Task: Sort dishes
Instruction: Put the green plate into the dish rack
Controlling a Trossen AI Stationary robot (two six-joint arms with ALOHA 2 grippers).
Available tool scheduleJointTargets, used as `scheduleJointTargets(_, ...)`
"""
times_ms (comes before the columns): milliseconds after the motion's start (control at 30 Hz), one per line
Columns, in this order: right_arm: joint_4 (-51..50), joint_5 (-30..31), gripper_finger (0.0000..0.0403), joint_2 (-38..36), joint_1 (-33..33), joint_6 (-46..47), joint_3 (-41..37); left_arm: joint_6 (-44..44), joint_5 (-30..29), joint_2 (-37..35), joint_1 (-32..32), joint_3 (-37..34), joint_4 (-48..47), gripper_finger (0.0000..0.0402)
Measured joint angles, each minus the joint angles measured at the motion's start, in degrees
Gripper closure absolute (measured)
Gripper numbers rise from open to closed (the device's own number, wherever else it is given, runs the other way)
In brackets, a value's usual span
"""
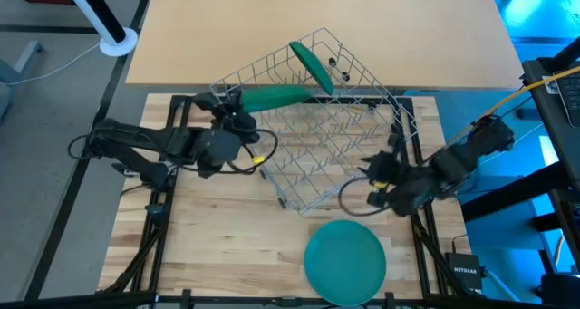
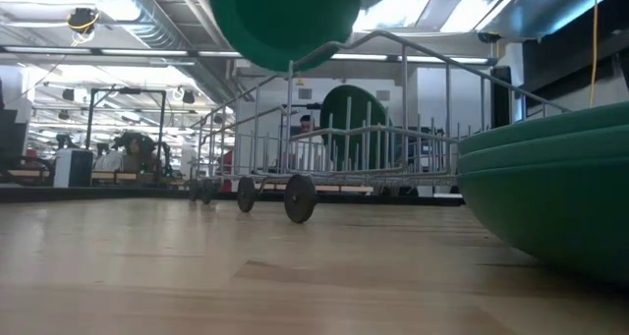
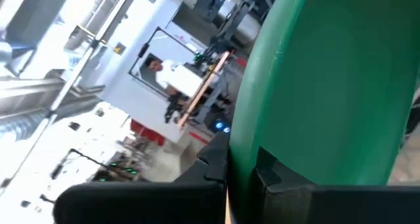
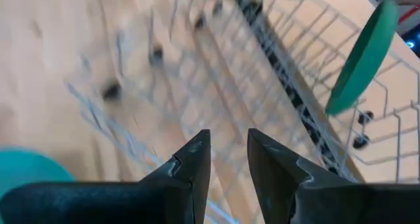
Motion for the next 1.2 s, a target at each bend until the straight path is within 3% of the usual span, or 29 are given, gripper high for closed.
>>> scheduleJointTargets(233, 9.3, 1.4, 0.0297, 0.0, -2.1, -1.5, -18.3, 4.5, 1.9, 0.1, 4.7, 0.0, 0.0, 0.0398)
scheduleJointTargets(400, 13.7, -2.6, 0.0297, 0.0, -4.7, -2.5, -24.5, 6.2, 9.0, 0.1, 8.6, 0.0, 0.0, 0.0398)
scheduleJointTargets(733, 18.5, -11.6, 0.0297, -0.4, -2.9, -6.9, -24.9, 10.0, 12.9, 0.0, 13.4, 0.0, 0.0, 0.0398)
scheduleJointTargets(900, 19.6, -8.0, 0.0297, -0.3, -3.0, -10.2, -24.9, 10.0, 16.8, 0.0, 15.6, 0.0, -0.1, 0.0398)
scheduleJointTargets(1200, 20.3, -9.2, 0.0297, 1.5, -3.1, -18.1, -24.9, 14.2, 18.4, 0.0, 18.6, 0.0, 1.2, 0.0398)
